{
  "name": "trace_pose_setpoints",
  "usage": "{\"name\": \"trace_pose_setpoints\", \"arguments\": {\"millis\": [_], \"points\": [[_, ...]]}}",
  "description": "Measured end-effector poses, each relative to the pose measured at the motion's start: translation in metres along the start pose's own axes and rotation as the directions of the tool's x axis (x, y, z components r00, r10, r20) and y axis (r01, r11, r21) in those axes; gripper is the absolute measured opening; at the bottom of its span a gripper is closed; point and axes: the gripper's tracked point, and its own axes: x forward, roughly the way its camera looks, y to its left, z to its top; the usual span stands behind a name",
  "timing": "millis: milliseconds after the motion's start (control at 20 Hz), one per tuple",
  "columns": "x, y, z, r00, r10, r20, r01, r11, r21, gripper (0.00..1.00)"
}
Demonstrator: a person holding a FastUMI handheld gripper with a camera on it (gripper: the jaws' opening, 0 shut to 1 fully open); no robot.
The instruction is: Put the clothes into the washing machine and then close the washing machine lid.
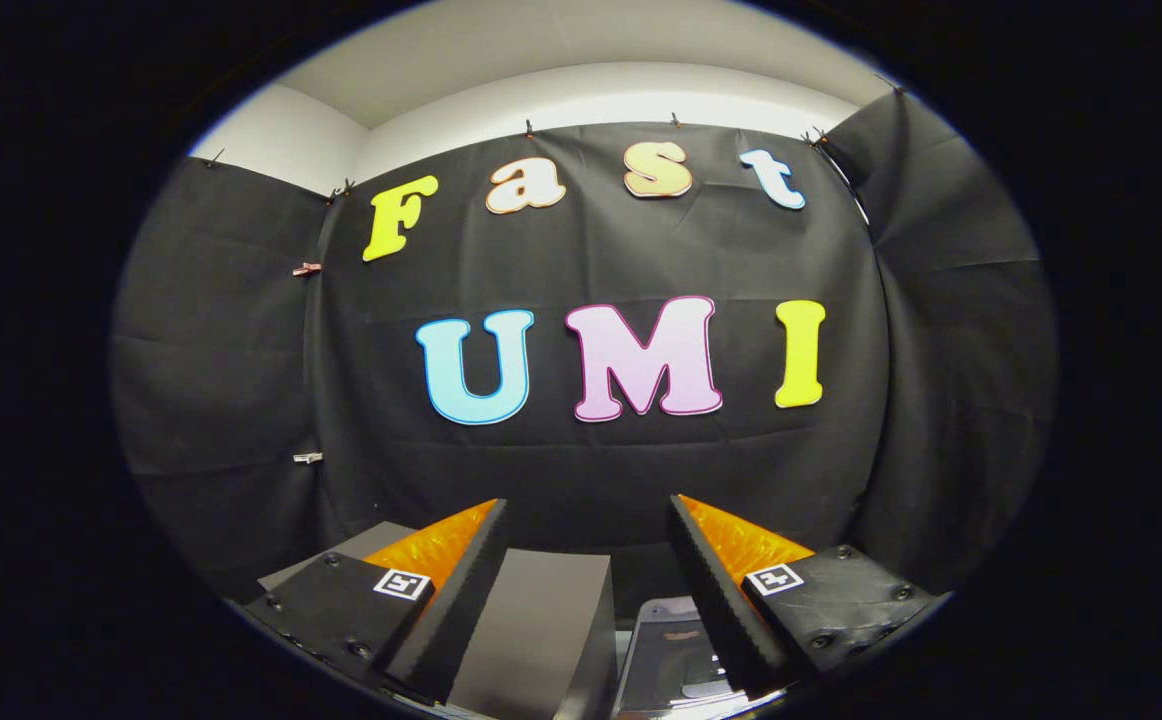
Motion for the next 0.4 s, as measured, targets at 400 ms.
{"name": "trace_pose_setpoints", "arguments": {"millis": [400], "points": [[0.004,-0.008,-0.013,1.0,-0.005,-0.019,0.005,1.0,0.017,0.99]]}}
